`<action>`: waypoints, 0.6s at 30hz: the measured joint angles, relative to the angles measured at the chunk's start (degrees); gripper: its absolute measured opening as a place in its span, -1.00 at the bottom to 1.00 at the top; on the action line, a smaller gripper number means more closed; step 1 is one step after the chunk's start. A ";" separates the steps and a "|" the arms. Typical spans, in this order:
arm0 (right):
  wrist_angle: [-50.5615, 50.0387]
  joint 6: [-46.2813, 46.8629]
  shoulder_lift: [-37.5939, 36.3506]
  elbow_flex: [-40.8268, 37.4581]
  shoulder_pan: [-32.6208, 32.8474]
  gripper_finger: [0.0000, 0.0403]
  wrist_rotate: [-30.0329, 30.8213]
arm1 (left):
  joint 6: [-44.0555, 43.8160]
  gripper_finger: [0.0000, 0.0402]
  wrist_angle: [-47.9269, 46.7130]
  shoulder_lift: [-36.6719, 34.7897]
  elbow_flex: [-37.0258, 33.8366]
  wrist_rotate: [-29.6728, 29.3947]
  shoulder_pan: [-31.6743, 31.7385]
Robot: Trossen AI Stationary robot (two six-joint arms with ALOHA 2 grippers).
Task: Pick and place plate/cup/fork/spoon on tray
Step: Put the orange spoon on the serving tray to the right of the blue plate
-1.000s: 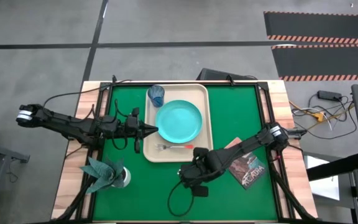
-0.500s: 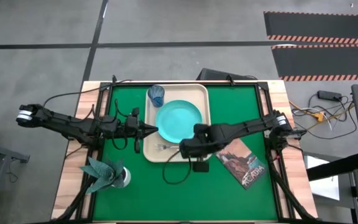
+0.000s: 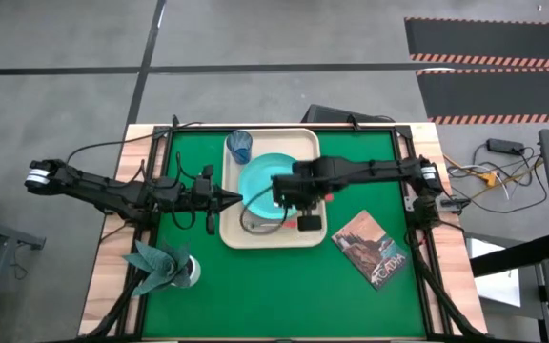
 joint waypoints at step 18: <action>8.60 -19.96 0.00 0.00 -23.41 -0.95 -7.99 | -2.81 -0.98 -3.38 0.00 -0.01 -0.50 -0.04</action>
